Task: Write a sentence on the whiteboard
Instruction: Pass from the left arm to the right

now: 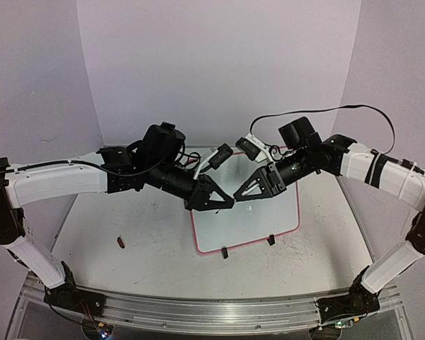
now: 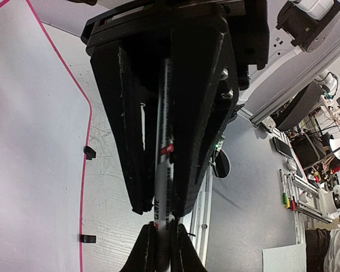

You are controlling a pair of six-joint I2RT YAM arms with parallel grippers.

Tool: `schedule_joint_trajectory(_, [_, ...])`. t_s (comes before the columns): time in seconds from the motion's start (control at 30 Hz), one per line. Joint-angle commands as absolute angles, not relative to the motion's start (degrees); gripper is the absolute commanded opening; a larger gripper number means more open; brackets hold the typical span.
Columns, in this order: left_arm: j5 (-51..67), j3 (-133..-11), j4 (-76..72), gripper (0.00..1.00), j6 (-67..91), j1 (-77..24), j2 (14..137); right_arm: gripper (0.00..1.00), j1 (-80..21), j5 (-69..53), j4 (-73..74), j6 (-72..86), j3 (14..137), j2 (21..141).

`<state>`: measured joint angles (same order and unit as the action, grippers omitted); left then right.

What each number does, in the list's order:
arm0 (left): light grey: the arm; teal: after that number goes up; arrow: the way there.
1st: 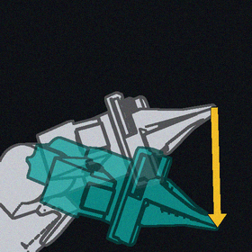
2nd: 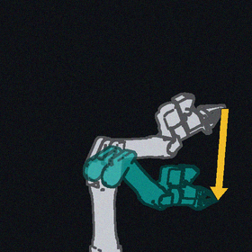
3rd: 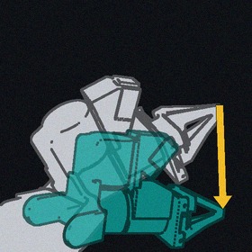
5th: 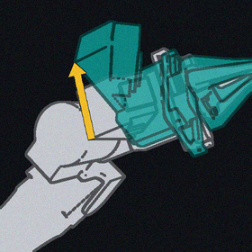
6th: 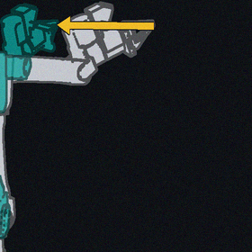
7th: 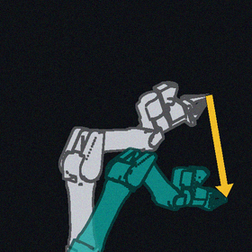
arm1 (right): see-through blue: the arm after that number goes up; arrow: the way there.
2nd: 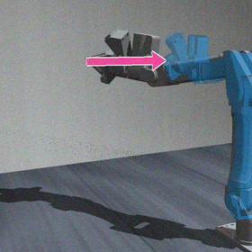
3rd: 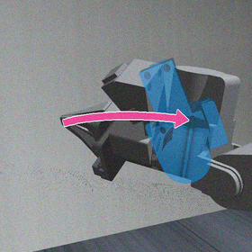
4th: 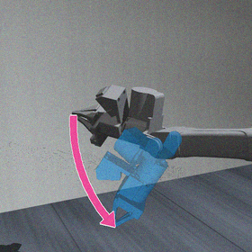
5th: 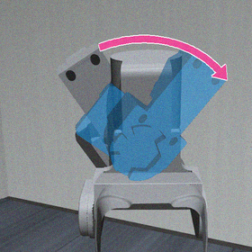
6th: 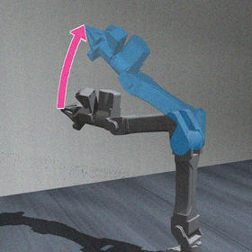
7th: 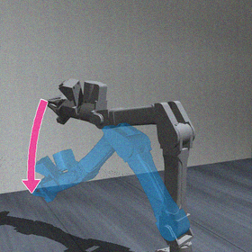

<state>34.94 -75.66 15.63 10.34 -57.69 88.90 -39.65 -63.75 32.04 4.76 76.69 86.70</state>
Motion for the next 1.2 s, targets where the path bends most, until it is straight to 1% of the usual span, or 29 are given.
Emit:
schedule_joint_trajectory(0.0, [35.7,-78.2,14.1,0.00,9.4,-57.6,88.7,0.20,-40.5,-64.9,33.2,2.7,77.5,87.2])
schedule_joint_trajectory(0.13, [35.9,-78.1,14.4,0.00,9.4,-57.6,88.6,0.19,-40.5,-65.0,33.4,2.5,77.4,87.4])
schedule_joint_trajectory(0.17, [35.9,-78.2,14.4,0.00,9.5,-57.6,88.6,0.17,-40.6,-65.0,33.3,2.5,77.5,87.5])
schedule_joint_trajectory(0.23, [36.0,-78.2,14.5,0.00,9.6,-57.6,88.5,0.07,-40.6,-65.3,33.3,2.5,77.8,87.6])
schedule_joint_trajectory(0.3, [36.1,-78.3,14.5,0.00,9.7,-57.6,88.6,0.00,-40.7,-65.3,33.2,2.7,77.9,87.4])
schedule_joint_trajectory(0.37, [35.6,-78.3,14.5,0.00,10.0,-57.6,88.5,0.00,-40.8,-64.4,32.8,2.9,78.1,87.0])
schedule_joint_trajectory(0.4, [34.6,-78.2,14.5,0.03,10.4,-57.6,88.5,0.00,-40.7,-63.6,32.6,3.1,78.2,86.7])
schedule_joint_trajectory(0.53, [28.5,-77.2,14.4,0.42,12.6,-57.6,86.8,0.00,-40.7,-59.1,31.4,3.4,77.6,84.2])
schedule_joint_trajectory(0.6, [25.9,-76.5,14.3,0.61,13.8,-57.6,85.6,0.00,-40.7,-55.1,30.8,3.6,76.8,82.4])
schedule_joint_trajectory(0.7, [22.9,-75.7,14.0,0.83,15.7,-57.6,84.1,0.00,-40.7,-49.4,29.5,4.0,74.9,79.7])
schedule_joint_trajectory(0.77, [19.4,-74.8,13.8,0.94,17.9,-57.5,83.0,0.00,-40.7,-44.3,28.5,4.5,73.5,77.6])
schedule_joint_trajectory(0.83, [15.2,-73.6,13.4,0.99,20.6,-57.5,81.8,0.00,-40.7,-37.1,26.9,5.2,71.2,74.3])
schedule_joint_trajectory(0.97, [5.6,-69.4,12.6,0.99,27.0,-57.5,78.3,0.00,-40.7,-22.1,23.0,7.7,67.1,68.2])
schedule_joint_trajectory(1.07, [-3.4,-65.6,12.4,0.99,32.3,-57.4,75.1,0.00,-40.7,-15.3,16.8,10.4,61.9,62.4])
schedule_joint_trajectory(1.17, [-10.8,-61.0,12.7,0.99,38.3,-56.5,70.8,0.00,-40.7,-11.2,10.2,12.1,56.5,57.4])
